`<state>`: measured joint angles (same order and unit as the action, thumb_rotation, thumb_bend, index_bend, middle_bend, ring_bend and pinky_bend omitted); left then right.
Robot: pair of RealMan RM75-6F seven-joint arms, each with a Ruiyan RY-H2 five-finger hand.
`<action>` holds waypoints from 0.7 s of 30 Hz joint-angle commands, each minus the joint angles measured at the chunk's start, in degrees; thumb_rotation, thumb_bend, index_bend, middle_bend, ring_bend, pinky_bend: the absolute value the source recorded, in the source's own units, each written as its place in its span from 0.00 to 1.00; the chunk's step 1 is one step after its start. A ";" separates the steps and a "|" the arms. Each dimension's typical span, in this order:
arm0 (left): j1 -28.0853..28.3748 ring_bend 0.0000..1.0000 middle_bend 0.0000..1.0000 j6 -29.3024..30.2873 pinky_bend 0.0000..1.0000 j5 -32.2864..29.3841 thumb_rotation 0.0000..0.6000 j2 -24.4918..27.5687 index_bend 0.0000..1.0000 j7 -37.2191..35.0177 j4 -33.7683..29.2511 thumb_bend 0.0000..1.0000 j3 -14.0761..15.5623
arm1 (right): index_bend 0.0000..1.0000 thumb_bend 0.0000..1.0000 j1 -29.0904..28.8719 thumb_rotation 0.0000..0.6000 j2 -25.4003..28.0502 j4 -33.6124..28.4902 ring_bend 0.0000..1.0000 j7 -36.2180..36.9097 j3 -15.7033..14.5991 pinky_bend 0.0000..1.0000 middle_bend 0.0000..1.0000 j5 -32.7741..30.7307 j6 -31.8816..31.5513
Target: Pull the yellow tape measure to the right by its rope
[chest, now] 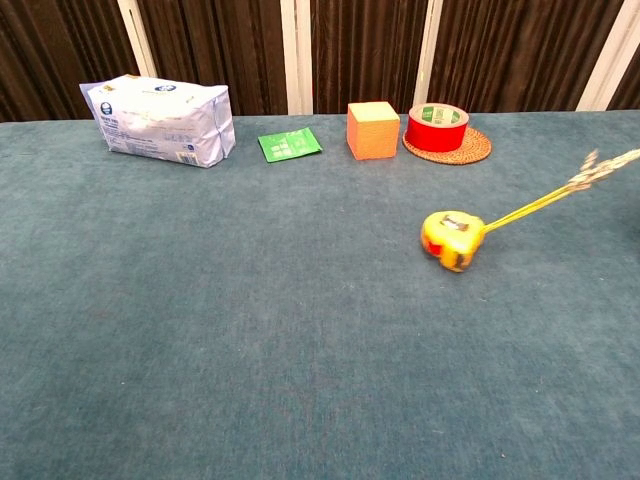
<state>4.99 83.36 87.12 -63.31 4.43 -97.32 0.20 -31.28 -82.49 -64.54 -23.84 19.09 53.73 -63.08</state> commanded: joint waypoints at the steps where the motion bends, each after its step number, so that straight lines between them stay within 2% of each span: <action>1: 0.01 0.00 0.00 -0.03 0.00 -0.03 1.00 -0.01 0.00 0.02 0.01 0.00 -0.02 | 0.62 0.45 0.16 1.00 1.55 2.09 0.00 0.21 1.10 0.00 0.12 -1.47 0.55; 10: 0.03 0.00 0.00 0.02 0.00 0.16 1.00 -0.15 0.00 0.22 0.06 0.00 -0.03 | 0.62 0.45 0.23 1.00 3.57 6.26 0.00 -0.12 3.07 0.00 0.12 -5.58 2.07; 21: 0.13 0.00 0.00 0.03 0.00 0.34 1.00 -0.40 0.00 0.26 0.30 0.00 -0.10 | 0.62 0.45 0.20 1.00 3.40 10.41 0.00 -1.92 3.15 0.00 0.12 -8.24 3.41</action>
<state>5.11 83.39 87.46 -63.70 4.69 -97.02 0.11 -31.10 -79.04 -54.26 -25.65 22.37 45.39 -59.77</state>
